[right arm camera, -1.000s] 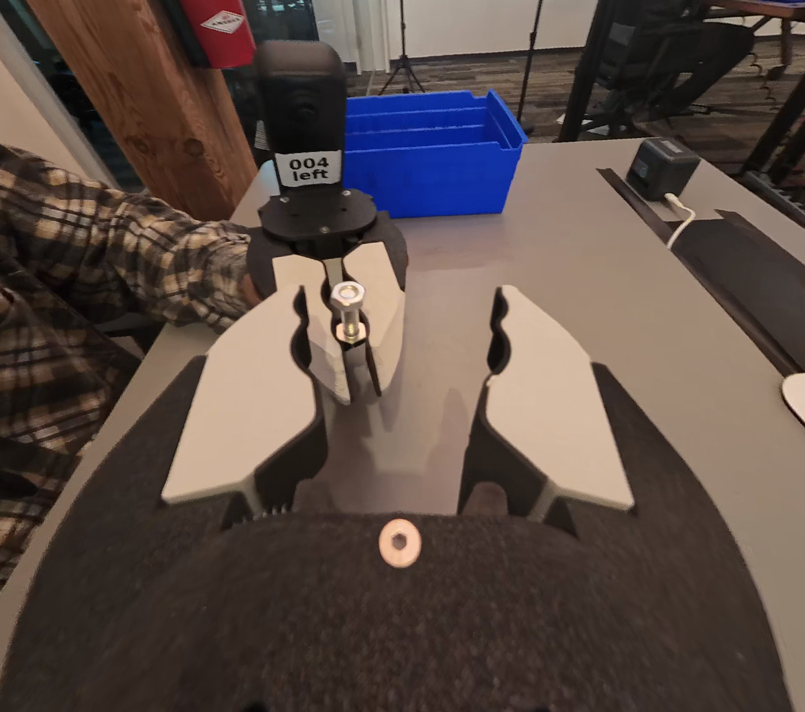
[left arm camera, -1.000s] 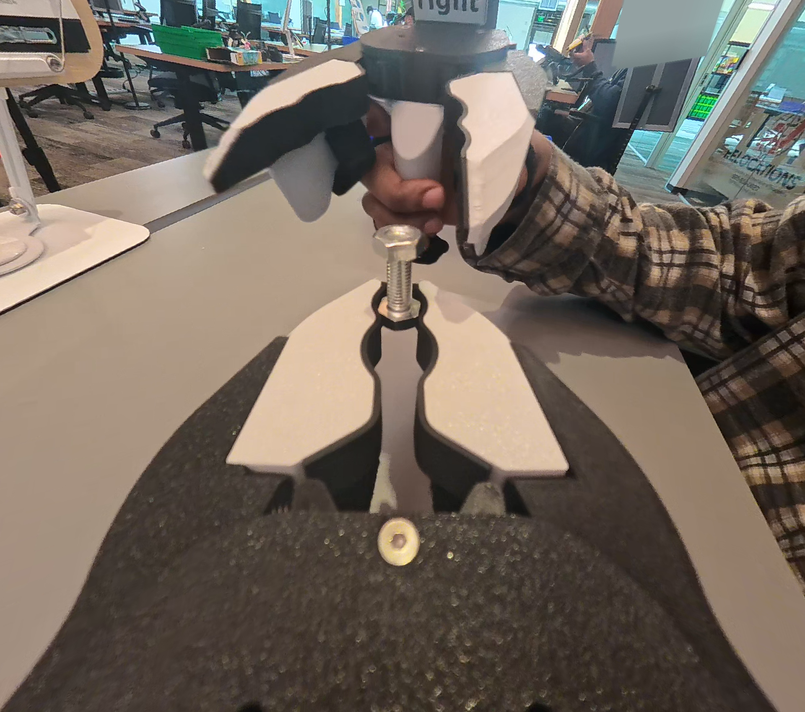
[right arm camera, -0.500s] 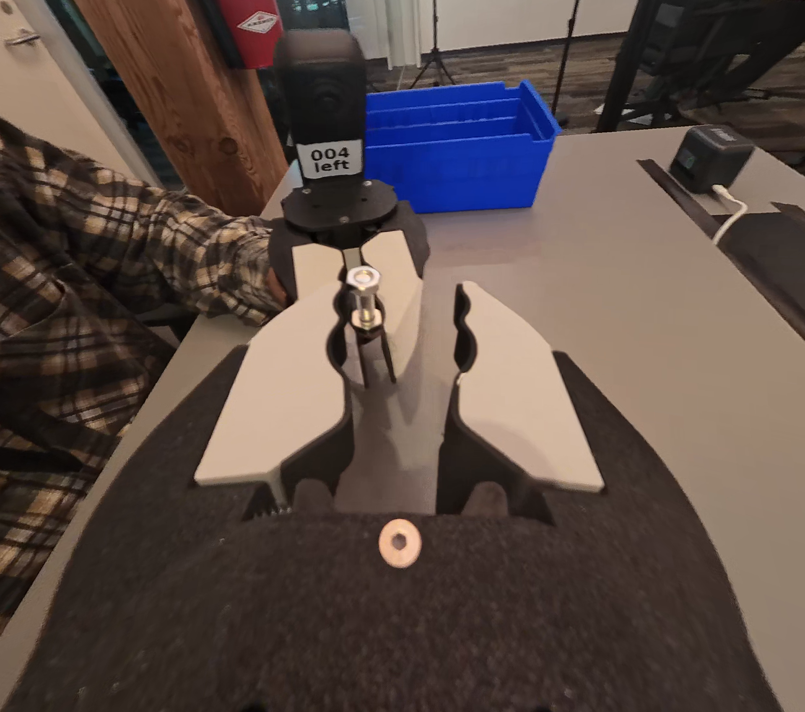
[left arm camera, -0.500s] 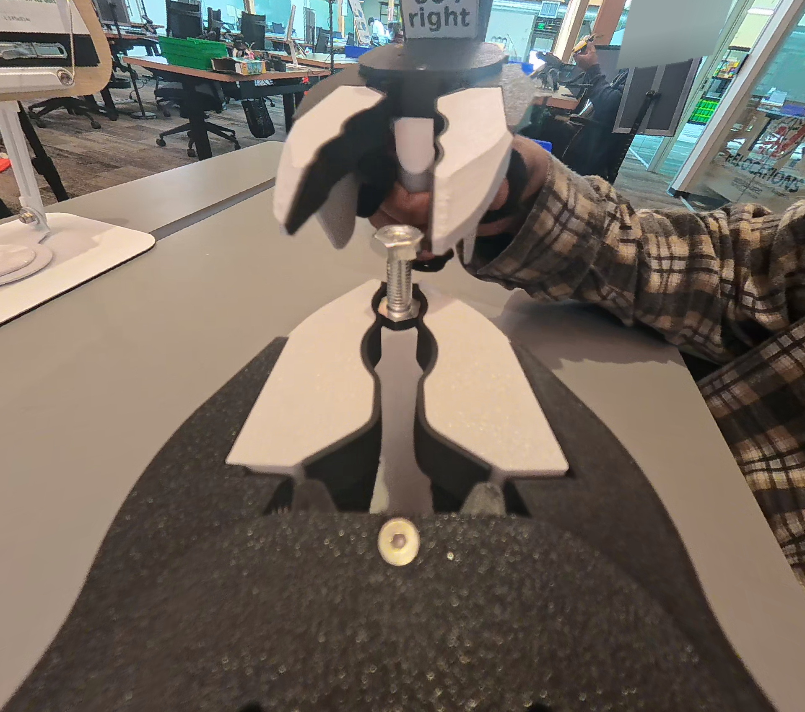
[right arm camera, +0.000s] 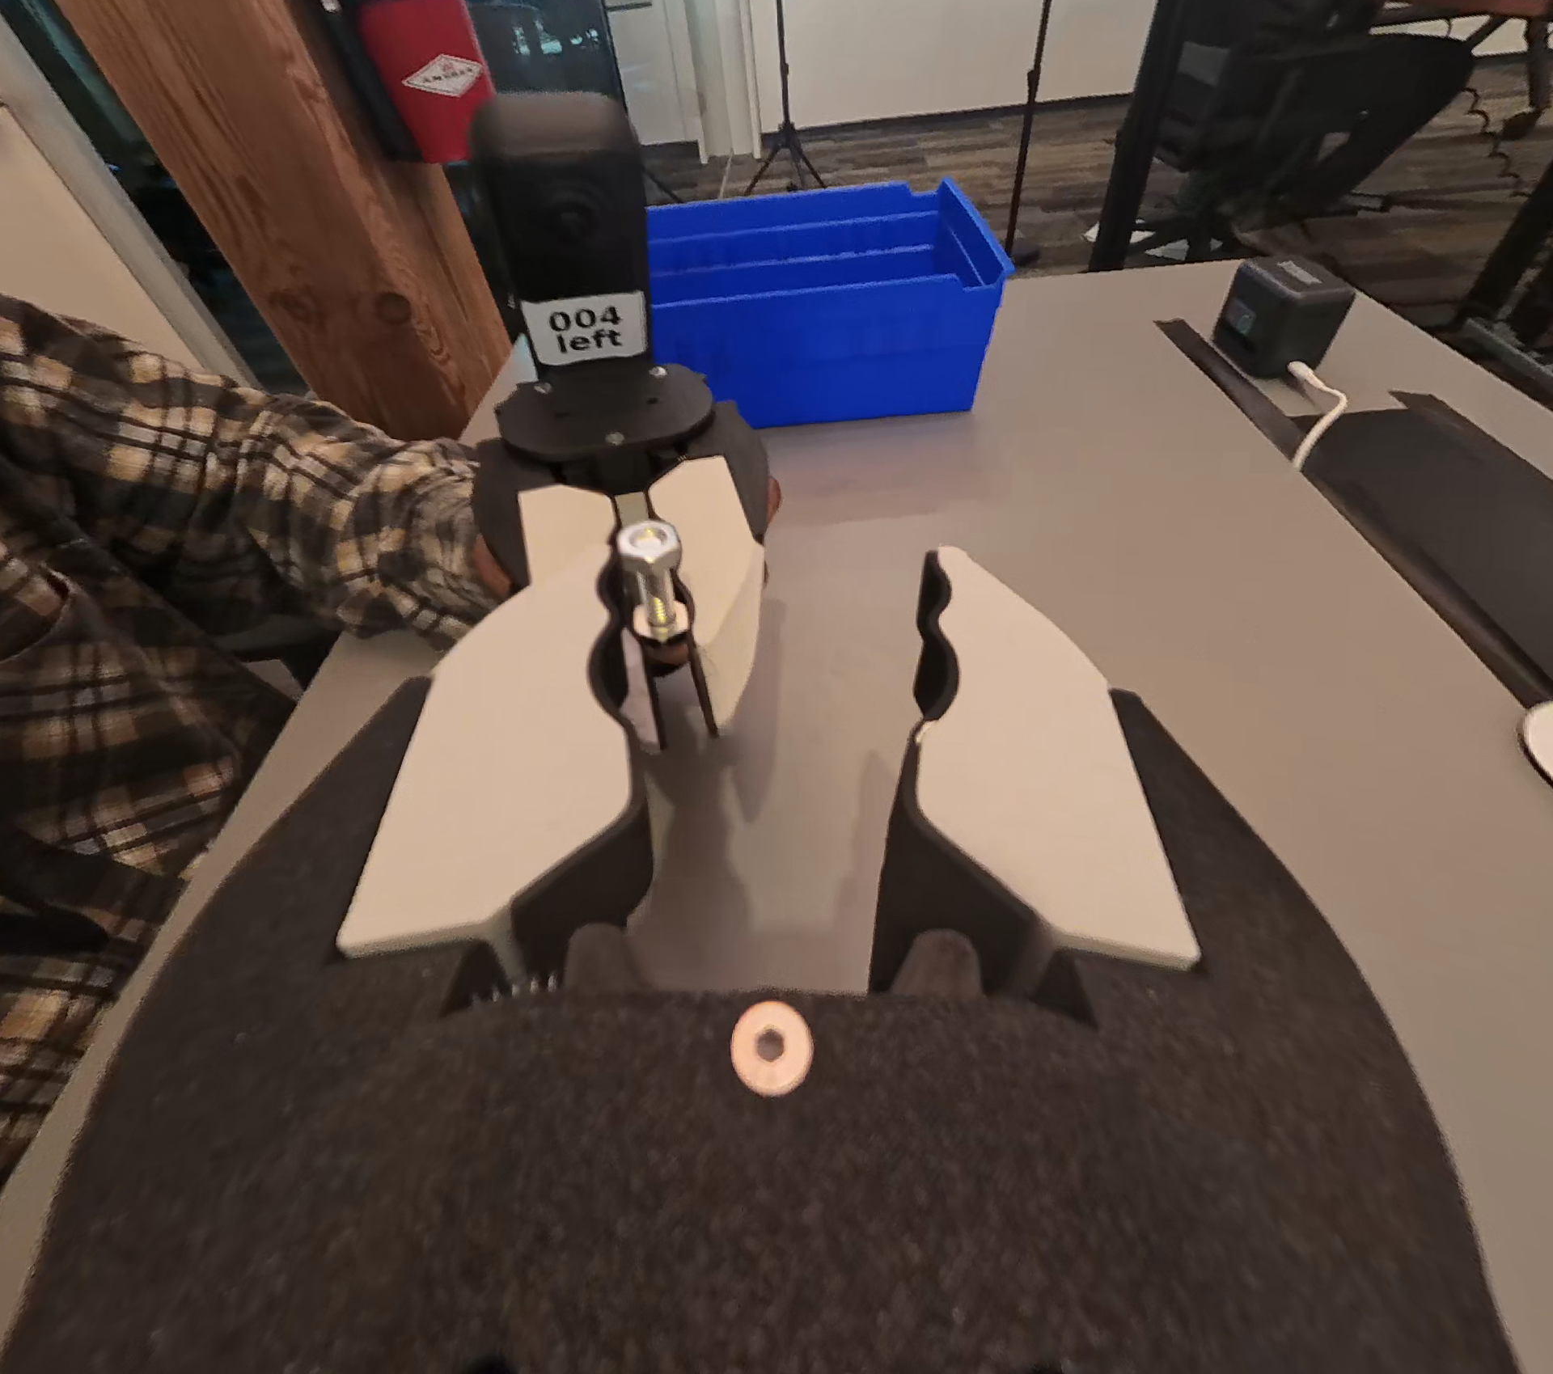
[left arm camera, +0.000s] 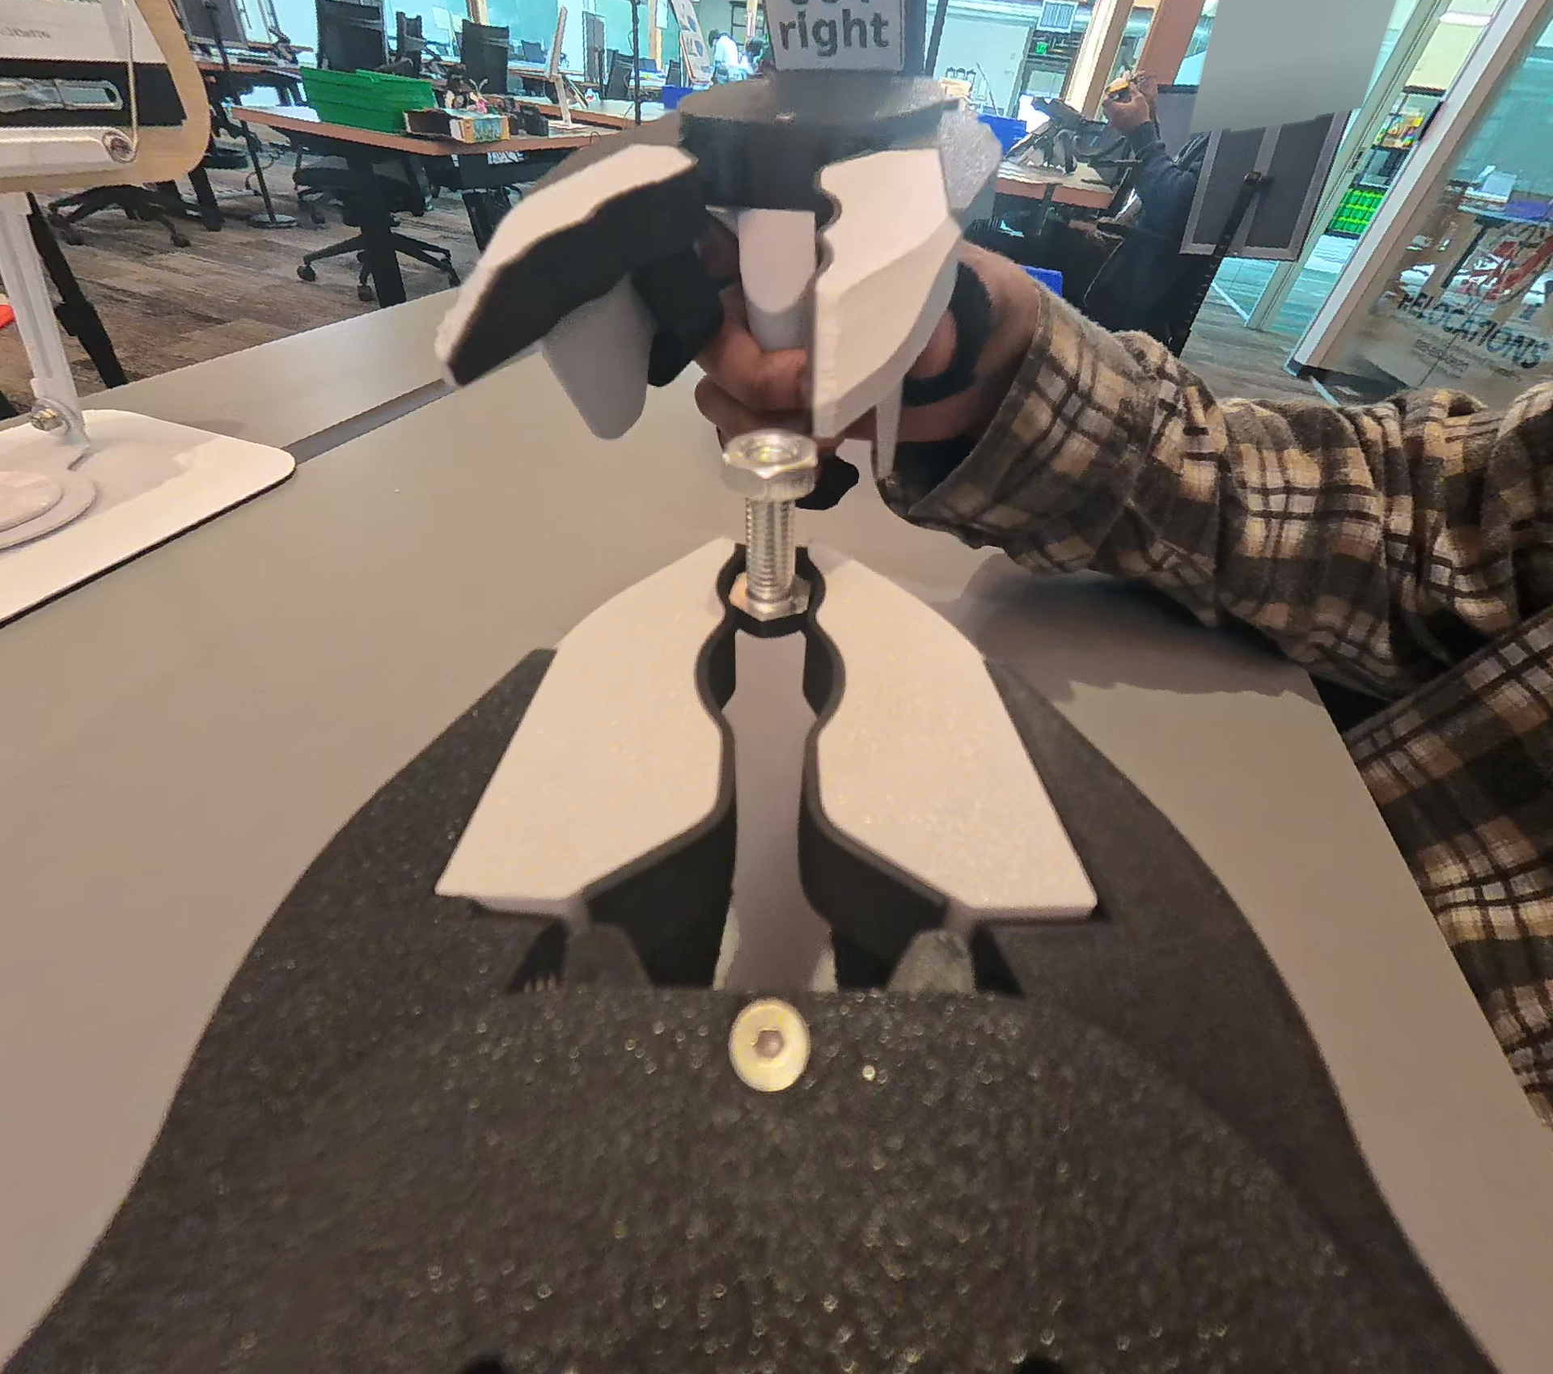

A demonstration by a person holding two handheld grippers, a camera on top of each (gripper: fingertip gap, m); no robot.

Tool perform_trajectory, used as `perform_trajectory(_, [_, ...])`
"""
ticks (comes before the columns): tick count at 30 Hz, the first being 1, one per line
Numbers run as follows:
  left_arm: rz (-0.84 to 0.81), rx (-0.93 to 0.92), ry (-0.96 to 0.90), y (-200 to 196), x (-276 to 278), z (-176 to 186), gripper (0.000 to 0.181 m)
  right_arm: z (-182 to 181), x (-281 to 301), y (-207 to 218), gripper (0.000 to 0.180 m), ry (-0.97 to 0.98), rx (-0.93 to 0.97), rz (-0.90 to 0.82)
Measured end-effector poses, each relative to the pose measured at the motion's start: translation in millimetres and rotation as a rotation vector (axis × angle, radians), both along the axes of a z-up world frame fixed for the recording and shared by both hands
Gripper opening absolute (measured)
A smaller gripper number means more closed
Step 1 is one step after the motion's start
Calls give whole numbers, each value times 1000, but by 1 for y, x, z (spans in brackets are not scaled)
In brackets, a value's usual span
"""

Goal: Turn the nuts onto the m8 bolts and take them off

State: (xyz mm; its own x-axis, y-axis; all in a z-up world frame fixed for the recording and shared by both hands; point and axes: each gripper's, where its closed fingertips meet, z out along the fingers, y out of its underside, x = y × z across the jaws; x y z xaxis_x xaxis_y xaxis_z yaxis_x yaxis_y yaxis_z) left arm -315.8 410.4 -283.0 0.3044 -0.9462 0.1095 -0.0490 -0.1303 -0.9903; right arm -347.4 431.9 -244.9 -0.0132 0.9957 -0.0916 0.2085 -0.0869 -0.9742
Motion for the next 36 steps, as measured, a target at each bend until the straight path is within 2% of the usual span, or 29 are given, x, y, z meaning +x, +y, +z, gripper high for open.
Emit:
perform_trajectory(15, [-2, 5, 15, -1, 1, -2, 10, -4, -4, 1, 74, -30, 40, -10])
perform_trajectory(20, [0, 7, 11, -1, 1, -1, 10, 2, -2, -5, 71, -11, 39, 14])
perform_trajectory(25, [-2, 6, 12, -1, 1, -2, 10, -4, -11, -26, 47, -58, 48, 112])
perform_trajectory(28, [-1, 8, 9, -1, 1, -1, 10, -4, -11, -34, 18, -58, 42, 161])
perform_trajectory(36, [-6, 16, 8, -3, 1, 0, 10, -3, -9, -34, 15, -52, 61, 170])
